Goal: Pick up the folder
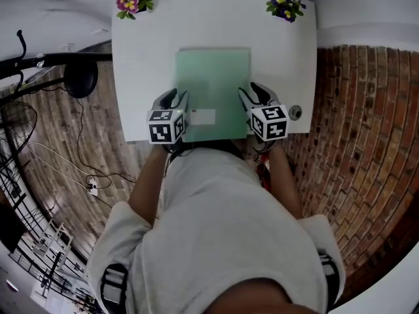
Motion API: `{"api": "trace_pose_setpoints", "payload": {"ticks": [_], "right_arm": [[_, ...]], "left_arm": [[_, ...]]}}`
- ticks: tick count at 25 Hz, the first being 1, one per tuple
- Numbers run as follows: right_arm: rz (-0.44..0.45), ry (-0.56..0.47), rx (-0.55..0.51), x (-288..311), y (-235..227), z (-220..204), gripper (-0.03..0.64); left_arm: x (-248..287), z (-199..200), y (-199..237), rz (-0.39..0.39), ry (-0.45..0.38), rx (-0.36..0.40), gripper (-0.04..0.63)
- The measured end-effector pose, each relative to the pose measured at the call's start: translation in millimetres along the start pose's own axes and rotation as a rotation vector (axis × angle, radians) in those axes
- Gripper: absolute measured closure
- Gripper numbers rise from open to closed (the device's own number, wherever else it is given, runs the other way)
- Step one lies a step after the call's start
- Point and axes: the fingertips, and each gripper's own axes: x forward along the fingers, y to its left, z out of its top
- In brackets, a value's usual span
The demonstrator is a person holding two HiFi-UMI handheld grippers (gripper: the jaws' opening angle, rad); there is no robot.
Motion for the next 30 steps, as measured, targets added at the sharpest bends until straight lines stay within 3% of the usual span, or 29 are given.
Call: {"api": "trace_pose_setpoints", "payload": {"ticks": [10, 30], "right_arm": [[0.017, 0.077, 0.131, 21.0, -9.2, -14.1, 0.412], [0.073, 0.199, 0.174, 38.5, -7.9, -39.7, 0.350]], "left_arm": [[18.2, -8.0, 10.9, -0.036, 0.081, -0.053, 0.425], [32.8, -25.2, -3.5, -0.150, 0.149, -0.161, 0.294]]}}
